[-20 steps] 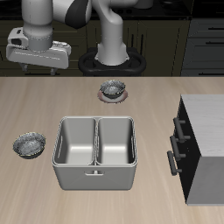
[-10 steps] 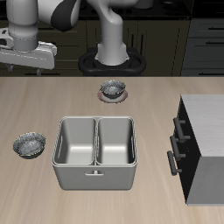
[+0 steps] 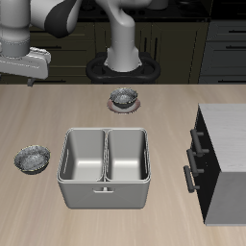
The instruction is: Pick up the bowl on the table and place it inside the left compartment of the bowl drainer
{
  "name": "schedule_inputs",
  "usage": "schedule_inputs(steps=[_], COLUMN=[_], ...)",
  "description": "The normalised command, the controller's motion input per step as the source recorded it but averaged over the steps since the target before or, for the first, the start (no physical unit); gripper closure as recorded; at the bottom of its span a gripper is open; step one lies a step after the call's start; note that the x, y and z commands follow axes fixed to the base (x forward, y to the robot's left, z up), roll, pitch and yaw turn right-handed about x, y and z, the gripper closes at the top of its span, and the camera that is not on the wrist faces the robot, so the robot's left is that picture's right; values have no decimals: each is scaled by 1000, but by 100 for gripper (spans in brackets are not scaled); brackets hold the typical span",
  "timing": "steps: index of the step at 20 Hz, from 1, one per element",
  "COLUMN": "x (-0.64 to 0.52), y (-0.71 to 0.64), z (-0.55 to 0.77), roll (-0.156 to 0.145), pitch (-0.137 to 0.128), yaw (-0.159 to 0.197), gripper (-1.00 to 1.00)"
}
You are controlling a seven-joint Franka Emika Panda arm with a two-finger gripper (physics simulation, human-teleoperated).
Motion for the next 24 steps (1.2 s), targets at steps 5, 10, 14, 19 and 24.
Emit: schedule_inputs(steps=[5, 10, 14, 19, 24], x=[424, 485, 408, 317, 238], y=[117, 223, 187, 4, 8], z=[111, 29, 41, 43, 13], roll=[15, 8, 14, -9, -22], pitch=[-22, 3, -43, -5, 0], yaw=[2, 26, 15, -28, -7], gripper=[-100, -100, -100, -100, -100])
